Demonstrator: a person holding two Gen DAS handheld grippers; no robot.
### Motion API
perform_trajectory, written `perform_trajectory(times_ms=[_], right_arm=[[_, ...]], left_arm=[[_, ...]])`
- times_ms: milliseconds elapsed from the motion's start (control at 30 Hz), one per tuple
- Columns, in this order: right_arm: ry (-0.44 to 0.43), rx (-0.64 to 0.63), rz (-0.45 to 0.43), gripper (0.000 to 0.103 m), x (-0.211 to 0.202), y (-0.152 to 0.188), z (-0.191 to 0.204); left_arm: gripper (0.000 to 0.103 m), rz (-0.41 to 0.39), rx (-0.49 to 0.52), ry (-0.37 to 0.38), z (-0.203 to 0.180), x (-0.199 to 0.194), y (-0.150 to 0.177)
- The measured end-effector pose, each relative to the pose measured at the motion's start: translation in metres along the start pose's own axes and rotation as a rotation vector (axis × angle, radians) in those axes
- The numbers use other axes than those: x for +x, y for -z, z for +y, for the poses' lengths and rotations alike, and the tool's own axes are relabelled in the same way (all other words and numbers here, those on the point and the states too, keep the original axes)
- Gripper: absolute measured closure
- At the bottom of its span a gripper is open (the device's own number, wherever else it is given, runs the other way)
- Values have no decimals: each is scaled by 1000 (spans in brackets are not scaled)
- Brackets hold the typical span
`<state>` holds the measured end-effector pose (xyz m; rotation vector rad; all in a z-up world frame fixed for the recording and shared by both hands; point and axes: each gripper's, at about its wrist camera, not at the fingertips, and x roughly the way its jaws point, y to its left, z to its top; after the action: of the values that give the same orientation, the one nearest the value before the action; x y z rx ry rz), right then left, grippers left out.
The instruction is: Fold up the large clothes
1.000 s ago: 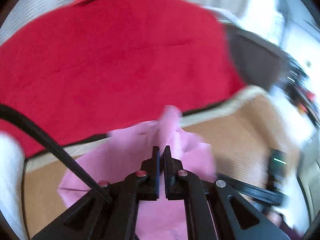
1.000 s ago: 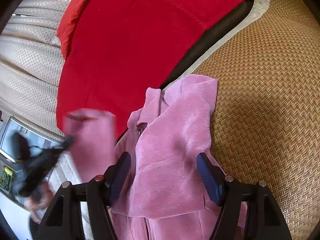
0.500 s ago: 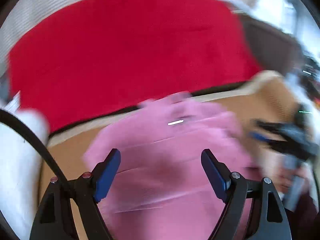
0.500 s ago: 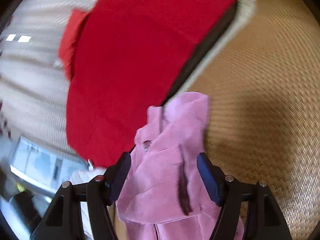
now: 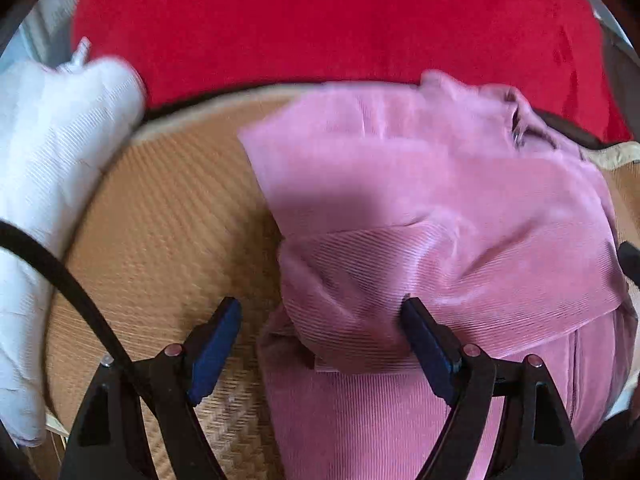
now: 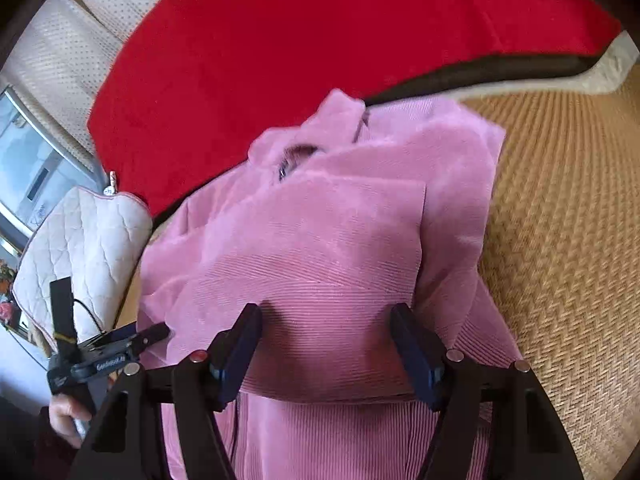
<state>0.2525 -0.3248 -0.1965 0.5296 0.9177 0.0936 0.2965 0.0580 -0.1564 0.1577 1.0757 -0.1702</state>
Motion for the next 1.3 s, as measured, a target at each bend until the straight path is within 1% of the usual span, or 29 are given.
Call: perform_trajectory(times_ms=[67,133,200,233,267,300,333,433,467,567,667,700,800,1067,1133,1300], right_arm=[[-18,-26,-65,33,-11,-1,9],[-21,-31,-93,32,-16,0,14],[-4,-45,-66,32,-8,2,19],[24,-58,-22,32,2,4,21],[70,-80,39,32,14,7,21],[106,-109,38,32,16,10,21],[127,-142,16,31,14,14,26],[138,-182,-29,31,3,17,36],[160,-197,-55,31,-1,18,39],[217,-237,-87,31,-7,19,50],[271,-249,-133,31,-16,20,58],[286,-257,-143,31,-16,15,60],[351,-314,-177,31,-20,18,70],[384,-382,-196,31,-25,20,80],[384,-382,-209,31,-29,19,79],[390,-338,-244,31,-39,14,65]], left_arm=[[19,-105,4,-20,-2,-27,3],[19,-191,2,-47,-12,-48,7],[19,-283,1,-73,-23,-68,13],[19,-310,0,-86,-28,-68,14],[19,-328,-5,-110,-34,-70,17],[19,-339,-7,-121,-38,-71,18],[19,-349,-6,-123,-34,-70,19],[19,-393,29,-166,-43,-81,20],[19,-400,36,-169,-45,-78,21],[19,-411,21,-165,-42,-69,25],[19,-389,14,-156,-38,-63,29],[19,-387,16,-155,-38,-61,30],[19,-389,32,-155,-39,-59,31],[19,-418,51,-131,-48,-62,31],[19,-425,61,-128,-53,-62,31],[19,-442,95,-107,-68,-62,31]])
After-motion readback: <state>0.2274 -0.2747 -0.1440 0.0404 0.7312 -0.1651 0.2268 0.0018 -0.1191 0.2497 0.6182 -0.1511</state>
